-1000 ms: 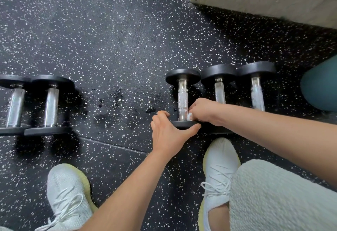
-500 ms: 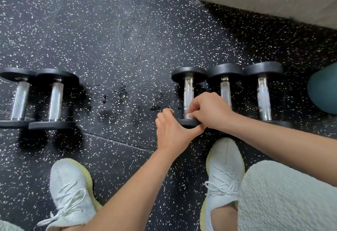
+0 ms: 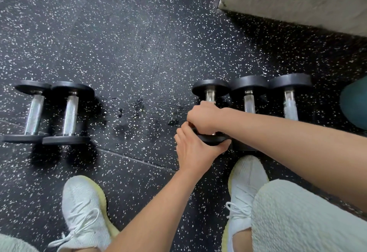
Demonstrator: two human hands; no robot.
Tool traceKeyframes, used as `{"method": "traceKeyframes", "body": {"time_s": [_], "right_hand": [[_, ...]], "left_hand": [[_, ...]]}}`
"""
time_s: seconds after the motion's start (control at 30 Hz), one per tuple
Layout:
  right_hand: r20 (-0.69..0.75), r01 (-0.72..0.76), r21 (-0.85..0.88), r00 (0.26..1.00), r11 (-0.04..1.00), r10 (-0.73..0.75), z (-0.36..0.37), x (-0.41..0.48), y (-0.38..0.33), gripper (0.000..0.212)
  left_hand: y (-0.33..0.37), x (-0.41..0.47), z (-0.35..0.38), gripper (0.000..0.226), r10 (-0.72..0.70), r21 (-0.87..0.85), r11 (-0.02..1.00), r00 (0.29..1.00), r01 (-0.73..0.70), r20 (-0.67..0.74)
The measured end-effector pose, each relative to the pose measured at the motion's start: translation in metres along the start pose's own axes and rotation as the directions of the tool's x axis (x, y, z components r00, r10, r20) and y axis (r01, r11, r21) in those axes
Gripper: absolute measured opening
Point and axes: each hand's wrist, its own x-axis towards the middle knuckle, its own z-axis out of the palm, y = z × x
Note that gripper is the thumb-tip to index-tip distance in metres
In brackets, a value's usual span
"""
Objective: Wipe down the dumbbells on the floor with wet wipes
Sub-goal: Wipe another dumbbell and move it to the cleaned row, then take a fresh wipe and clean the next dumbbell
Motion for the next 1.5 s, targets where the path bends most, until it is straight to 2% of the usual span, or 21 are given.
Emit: {"method": "traceKeyframes", "body": {"time_s": [0.1, 0.27, 0.33, 0.5, 0.6, 0.67, 0.73, 0.83, 0.9, 0.97, 1.07, 1.2, 1.27, 1.43, 1.5], "right_hand": [[0.034, 0.018, 0.059, 0.999, 0.998, -0.020, -0.002, -0.004, 0.005, 0.010], [-0.042, -0.003, 0.300, 0.999, 0.954, 0.016, -0.009, -0.029, 0.013, 0.022], [-0.025, -0.033, 0.376, 0.999, 0.926, 0.046, -0.010, -0.045, 0.017, 0.029], [0.095, -0.150, 0.439, 0.988, 0.886, 0.120, -0.028, -0.096, 0.039, 0.026], [0.069, -0.161, 0.498, 0.987, 0.852, 0.146, -0.063, -0.124, 0.048, 0.024], [-0.008, -0.125, 0.546, 0.988, 0.828, 0.155, -0.101, -0.150, 0.041, 0.018], [-0.082, -0.083, 0.594, 0.983, 0.800, 0.163, -0.140, -0.171, 0.026, 0.014], [-0.200, -0.016, 0.624, 0.963, 0.781, 0.179, -0.189, -0.196, -0.009, 0.010], [-0.260, 0.010, 0.617, 0.947, 0.787, 0.191, -0.219, -0.212, -0.037, 0.008], [-0.278, 0.009, 0.627, 0.937, 0.779, 0.213, -0.240, -0.223, -0.061, 0.007], [-0.311, -0.007, 0.601, 0.919, 0.799, 0.242, -0.260, -0.231, -0.099, 0.006], [-0.339, -0.005, 0.616, 0.901, 0.788, 0.271, -0.272, -0.230, -0.150, 0.005], [-0.336, 0.046, 0.690, 0.904, 0.722, 0.263, -0.274, -0.225, -0.171, 0.006], [-0.342, 0.219, 0.853, 0.921, 0.473, 0.189, -0.273, -0.220, -0.216, 0.036], [-0.352, 0.247, 0.845, 0.925, 0.474, 0.145, -0.277, -0.222, -0.229, 0.037]], "left_hand": [[0.004, -0.002, 0.000, 0.122, -0.015, 0.016, 1.000, 1.000, 0.015, -0.001], [0.011, -0.009, -0.007, 0.114, -0.057, 0.035, 0.998, 0.998, 0.056, 0.032], [0.013, -0.014, -0.010, 0.110, -0.097, 0.042, 0.995, 0.994, 0.096, 0.047], [0.017, -0.023, -0.038, 0.082, -0.048, 0.023, 0.999, 0.980, 0.044, 0.194], [0.025, -0.029, -0.061, 0.077, -0.029, 0.024, 0.999, 0.966, 0.023, 0.259], [0.043, -0.041, -0.087, 0.076, 0.039, -0.048, 0.998, 0.979, -0.030, 0.198], [0.067, -0.051, -0.115, 0.068, 0.116, -0.197, 0.976, 0.986, -0.091, 0.120], [0.097, -0.067, -0.164, 0.037, 0.167, -0.441, 0.888, 0.985, -0.129, 0.049], [0.108, -0.084, -0.201, 0.023, 0.210, -0.539, 0.821, 0.978, -0.186, -0.018], [0.109, -0.099, -0.229, 0.018, 0.219, -0.607, 0.762, 0.972, -0.226, -0.087], [0.097, -0.122, -0.265, 0.023, 0.176, -0.706, 0.671, 0.974, -0.226, -0.144], [0.076, -0.147, -0.310, 0.017, 0.163, -0.699, 0.658, 0.959, -0.280, -0.231], [0.066, -0.153, -0.331, 0.016, 0.153, -0.675, 0.678, 0.954, -0.291, -0.257], [0.035, -0.161, -0.379, 0.019, 0.111, -0.639, 0.726, 0.961, -0.252, -0.253], [0.025, -0.169, -0.394, 0.026, 0.090, -0.624, 0.743, 0.960, -0.242, -0.265]]}}
